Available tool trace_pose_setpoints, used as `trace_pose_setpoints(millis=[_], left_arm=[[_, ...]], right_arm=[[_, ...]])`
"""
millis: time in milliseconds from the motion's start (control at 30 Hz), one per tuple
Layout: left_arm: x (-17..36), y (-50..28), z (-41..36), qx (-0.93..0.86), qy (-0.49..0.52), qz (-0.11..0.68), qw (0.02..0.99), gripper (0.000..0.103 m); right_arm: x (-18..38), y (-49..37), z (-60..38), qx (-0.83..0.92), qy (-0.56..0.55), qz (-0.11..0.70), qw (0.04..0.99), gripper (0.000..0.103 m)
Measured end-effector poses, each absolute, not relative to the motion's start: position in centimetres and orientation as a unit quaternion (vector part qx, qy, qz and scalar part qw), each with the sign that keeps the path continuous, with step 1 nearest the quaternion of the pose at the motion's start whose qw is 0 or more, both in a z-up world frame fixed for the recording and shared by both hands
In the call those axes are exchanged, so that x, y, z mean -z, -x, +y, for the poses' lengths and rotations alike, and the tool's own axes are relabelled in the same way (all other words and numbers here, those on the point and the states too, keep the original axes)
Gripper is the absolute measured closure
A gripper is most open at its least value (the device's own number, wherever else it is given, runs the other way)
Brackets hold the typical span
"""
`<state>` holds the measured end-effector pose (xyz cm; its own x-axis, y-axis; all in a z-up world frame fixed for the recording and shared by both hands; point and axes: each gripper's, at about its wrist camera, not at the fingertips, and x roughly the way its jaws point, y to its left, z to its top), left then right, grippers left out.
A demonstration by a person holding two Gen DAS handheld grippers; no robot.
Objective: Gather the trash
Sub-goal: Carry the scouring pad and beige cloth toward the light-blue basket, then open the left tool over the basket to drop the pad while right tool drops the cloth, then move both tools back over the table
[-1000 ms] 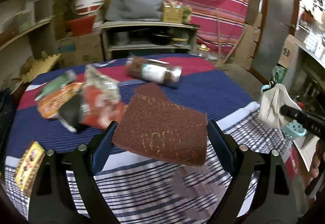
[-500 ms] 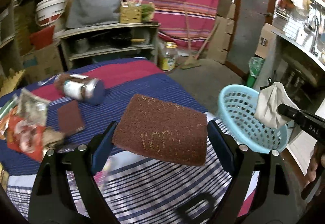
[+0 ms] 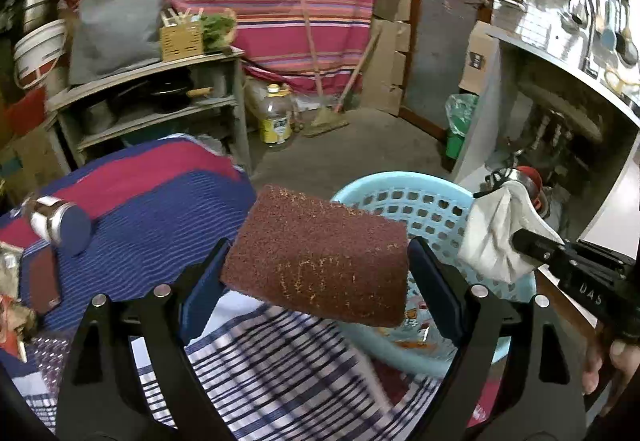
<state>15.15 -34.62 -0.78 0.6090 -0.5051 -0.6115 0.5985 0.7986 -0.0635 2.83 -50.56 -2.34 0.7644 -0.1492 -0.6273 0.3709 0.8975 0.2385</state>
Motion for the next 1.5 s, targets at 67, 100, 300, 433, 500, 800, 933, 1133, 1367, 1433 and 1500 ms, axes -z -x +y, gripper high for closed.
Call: trace_pose_setpoints(millis=[67,100,300,433,500,800,933,1133,1367,1433,1500], left_arm=[[1.0,-15.2,-35.9,0.316,-0.074,0.318,0.891,0.018],[1.1,-15.2,-36.3,0.318,-0.074,0.32,0.89,0.018],[1.6,-15.6,-38.3,0.333,-0.076,0.329,0.881,0.017],[1.4,-15.8,-38.8,0.337,-0.077,0.33,0.878,0.017],[1.2,-15.9,-38.5,0.337,-0.074,0.329,0.879,0.014],[1.2,-16.0,-35.8,0.311,-0.068,0.324,0.891,0.011],[1.3,-16.0,-33.6,0.292,-0.062,0.321,0.899,0.006],[1.2,-16.2,-30.2,0.269,-0.05,0.324,0.906,0.006],[0.6,-16.1,-25.1,0.232,-0.042,0.319,0.918,0.006],[0.5,-15.9,-23.4,0.22,-0.043,0.317,0.922,0.006],[0.5,-15.8,-21.6,0.207,-0.039,0.316,0.925,0.006]], right_arm=[[2.5,-2.9,-51.0,0.142,-0.18,0.312,0.922,0.098],[2.6,-2.9,-51.2,0.143,-0.182,0.311,0.922,0.098],[3.2,-2.8,-51.5,0.147,-0.188,0.312,0.92,0.098],[3.6,-2.8,-51.8,0.149,-0.192,0.314,0.918,0.098],[3.6,-2.8,-51.8,0.149,-0.192,0.315,0.918,0.098],[3.8,-3.3,-51.5,0.145,-0.184,0.322,0.917,0.098],[4.1,-3.9,-50.8,0.139,-0.181,0.328,0.917,0.098],[4.1,-5.1,-49.7,0.135,-0.179,0.331,0.916,0.097],[4.8,-6.5,-48.5,0.136,-0.173,0.342,0.913,0.097],[5.2,-6.9,-48.0,0.146,-0.165,0.349,0.911,0.097],[5.7,-7.3,-47.7,0.152,-0.162,0.358,0.907,0.096]])
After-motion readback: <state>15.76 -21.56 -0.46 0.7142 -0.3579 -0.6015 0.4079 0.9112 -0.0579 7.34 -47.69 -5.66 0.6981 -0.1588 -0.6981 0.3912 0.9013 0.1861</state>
